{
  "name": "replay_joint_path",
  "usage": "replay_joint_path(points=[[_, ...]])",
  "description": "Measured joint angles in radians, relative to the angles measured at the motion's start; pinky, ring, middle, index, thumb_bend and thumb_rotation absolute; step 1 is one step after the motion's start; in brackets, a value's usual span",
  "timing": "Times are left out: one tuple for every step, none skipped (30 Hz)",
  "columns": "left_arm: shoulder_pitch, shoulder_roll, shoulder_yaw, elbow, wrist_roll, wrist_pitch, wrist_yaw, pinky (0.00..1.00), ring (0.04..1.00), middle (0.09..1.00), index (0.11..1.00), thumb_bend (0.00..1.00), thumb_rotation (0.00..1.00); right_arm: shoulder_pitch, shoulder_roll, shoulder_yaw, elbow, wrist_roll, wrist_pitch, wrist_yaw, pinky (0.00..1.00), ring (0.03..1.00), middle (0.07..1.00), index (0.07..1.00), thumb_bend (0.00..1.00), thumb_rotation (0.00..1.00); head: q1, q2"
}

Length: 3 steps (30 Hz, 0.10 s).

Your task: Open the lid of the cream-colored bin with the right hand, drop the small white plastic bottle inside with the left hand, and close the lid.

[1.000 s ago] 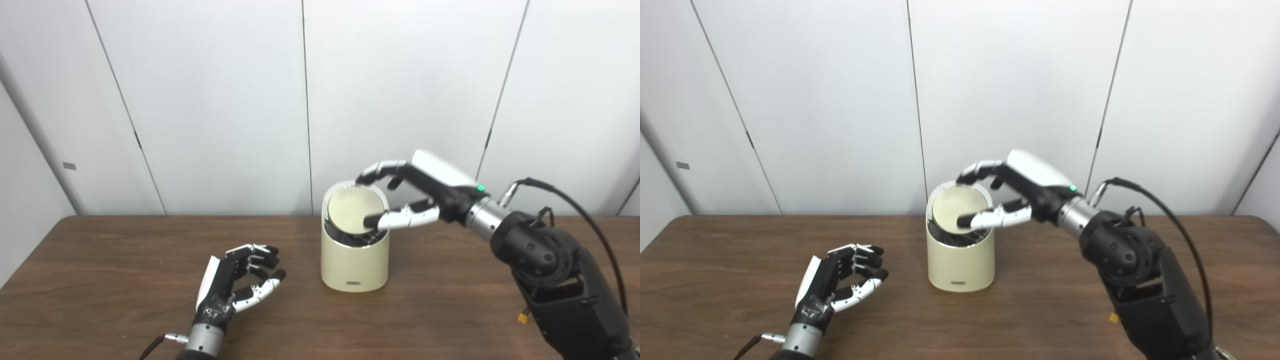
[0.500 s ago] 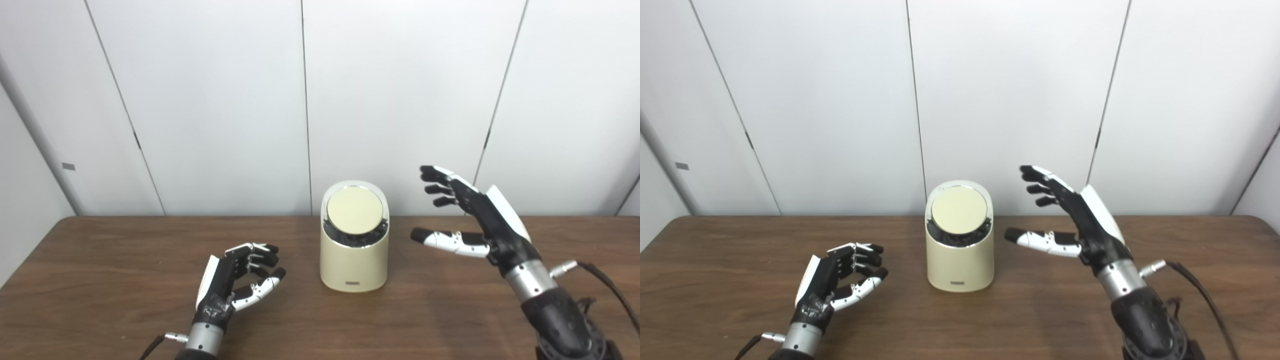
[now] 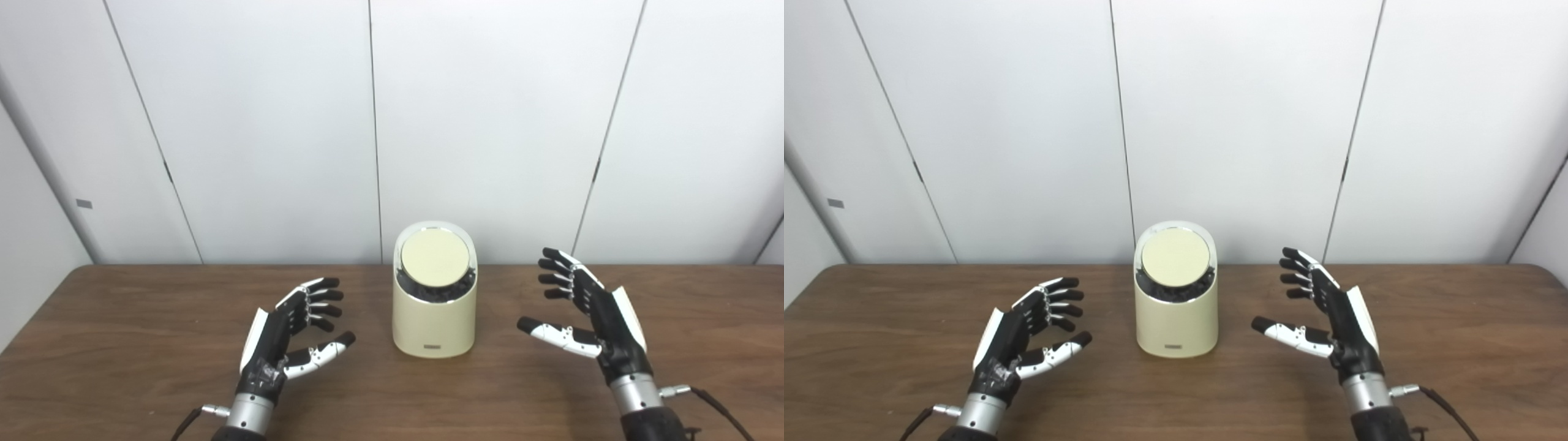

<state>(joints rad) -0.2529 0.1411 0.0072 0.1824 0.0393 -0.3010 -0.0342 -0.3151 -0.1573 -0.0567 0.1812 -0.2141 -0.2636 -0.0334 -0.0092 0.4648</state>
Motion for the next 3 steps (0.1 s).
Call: replay_joint_path(points=[[0.000, 0.002, 0.003, 0.001, -0.010, -0.006, -0.006, 0.57, 0.672, 0.751, 0.815, 0.65, 0.02, 0.006, 0.000, 0.003, 0.003, 0.000, -0.011, -0.002, 0.68, 0.765, 0.824, 0.846, 0.74, 0.37, 0.000, 0.000], [0.000, 0.003, 0.008, 0.002, -0.017, -0.014, -0.011, 0.58, 0.675, 0.756, 0.823, 0.64, 0.03, 0.012, 0.000, 0.007, 0.008, 0.000, -0.024, -0.005, 0.68, 0.766, 0.824, 0.847, 0.73, 0.37, 0.003, -0.002], [0.000, 0.004, 0.013, 0.002, -0.022, -0.021, -0.013, 0.57, 0.674, 0.757, 0.831, 0.63, 0.03, 0.017, 0.000, 0.008, 0.014, 0.000, -0.034, -0.006, 0.68, 0.766, 0.823, 0.844, 0.72, 0.34, 0.008, -0.003]])
